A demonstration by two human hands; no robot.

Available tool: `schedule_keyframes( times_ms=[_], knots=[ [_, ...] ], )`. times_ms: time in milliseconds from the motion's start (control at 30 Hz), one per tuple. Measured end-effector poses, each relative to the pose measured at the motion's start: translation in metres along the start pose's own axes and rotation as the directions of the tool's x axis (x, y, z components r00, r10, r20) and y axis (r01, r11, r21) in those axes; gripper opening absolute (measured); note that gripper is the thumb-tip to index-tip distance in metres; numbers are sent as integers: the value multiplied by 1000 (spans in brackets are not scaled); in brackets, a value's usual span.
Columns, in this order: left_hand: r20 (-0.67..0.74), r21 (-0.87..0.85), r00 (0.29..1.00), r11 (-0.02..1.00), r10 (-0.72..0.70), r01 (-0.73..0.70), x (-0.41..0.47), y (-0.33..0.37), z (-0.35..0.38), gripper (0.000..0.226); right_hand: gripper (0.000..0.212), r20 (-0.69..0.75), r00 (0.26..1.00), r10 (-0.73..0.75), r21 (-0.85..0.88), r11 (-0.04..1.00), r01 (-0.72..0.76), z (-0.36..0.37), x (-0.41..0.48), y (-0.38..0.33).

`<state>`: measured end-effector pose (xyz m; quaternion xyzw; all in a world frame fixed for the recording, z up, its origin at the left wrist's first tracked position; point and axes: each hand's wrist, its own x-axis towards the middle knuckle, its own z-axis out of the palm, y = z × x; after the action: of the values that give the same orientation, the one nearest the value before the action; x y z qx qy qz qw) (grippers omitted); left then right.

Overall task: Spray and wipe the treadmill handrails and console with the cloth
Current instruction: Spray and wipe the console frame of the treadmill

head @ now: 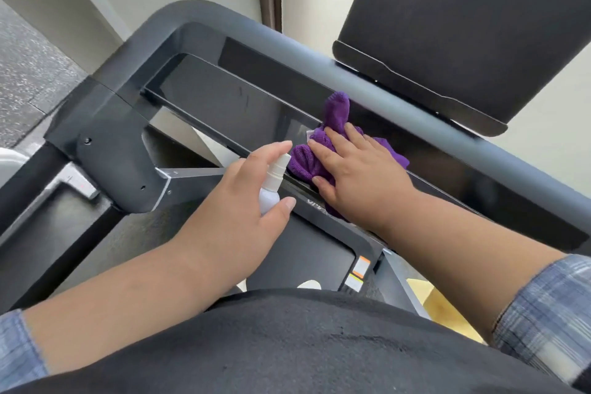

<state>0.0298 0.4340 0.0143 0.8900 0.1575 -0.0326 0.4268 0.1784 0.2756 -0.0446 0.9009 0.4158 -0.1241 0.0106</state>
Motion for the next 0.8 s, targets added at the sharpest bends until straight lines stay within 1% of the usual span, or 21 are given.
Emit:
schedule_keyframes(
  times_ms=[467,567,700,800],
  knots=[
    [-76,-60,995,996,-64,59,32,-80,-74,63,63,-66,996,-56,-7,998,55,-11,128,-81],
    [-102,-67,993,996,-57,50,42,-99,-93,63,64,-66,995,-68,-10,998,68,-15,158,-102],
    [-141,-61,988,997,-63,55,60,-119,-112,63,61,-107,991,-84,-16,996,83,-21,198,-131],
    [-181,-51,983,998,-42,33,75,-132,-123,63,63,-74,993,-94,-25,995,92,-27,231,-155]
  ],
)
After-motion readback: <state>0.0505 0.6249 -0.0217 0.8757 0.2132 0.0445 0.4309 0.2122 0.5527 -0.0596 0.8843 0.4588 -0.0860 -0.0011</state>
